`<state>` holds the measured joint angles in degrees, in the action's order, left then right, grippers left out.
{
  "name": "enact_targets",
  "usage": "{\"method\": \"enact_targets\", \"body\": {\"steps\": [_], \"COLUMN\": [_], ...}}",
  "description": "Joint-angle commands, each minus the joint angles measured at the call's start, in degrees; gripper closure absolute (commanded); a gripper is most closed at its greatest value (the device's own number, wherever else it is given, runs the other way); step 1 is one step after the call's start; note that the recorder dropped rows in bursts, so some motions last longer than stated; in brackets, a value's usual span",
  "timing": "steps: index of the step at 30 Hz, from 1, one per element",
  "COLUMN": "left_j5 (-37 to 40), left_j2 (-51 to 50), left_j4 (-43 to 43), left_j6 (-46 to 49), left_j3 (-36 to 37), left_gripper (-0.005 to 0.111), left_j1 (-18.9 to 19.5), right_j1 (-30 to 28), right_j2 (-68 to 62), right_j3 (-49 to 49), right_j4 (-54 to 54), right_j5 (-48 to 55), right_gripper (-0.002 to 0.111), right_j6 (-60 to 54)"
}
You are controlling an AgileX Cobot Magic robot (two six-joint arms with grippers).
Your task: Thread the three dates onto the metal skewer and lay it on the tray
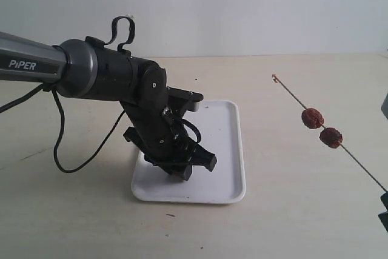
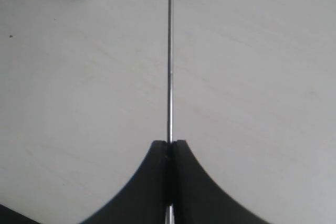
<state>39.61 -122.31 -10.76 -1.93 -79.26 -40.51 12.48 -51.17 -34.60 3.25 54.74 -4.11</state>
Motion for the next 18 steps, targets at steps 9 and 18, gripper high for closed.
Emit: {"method": "enact_targets", "body": {"steps": [9,18], "left_j5": [1.1,0.8], "left_j2": [-1.0,-0.9], "left_j4": [-0.1,-0.1], "left_j6": [0.3,3.6], "left_j3": [0.0,0.0], "left_gripper": [0.071,0.071], "left_j1": [-0.2,0.0], "right_j1": [-0.3,-0.3], "right_j2": [0.4,0.4], "right_j3": [0.3,0.3], "right_j4": [0.3,0.7], "right_j5": [-0.6,1.1], "right_gripper": [0.108,0.108], "right_j6": [-0.4,-0.4]}}
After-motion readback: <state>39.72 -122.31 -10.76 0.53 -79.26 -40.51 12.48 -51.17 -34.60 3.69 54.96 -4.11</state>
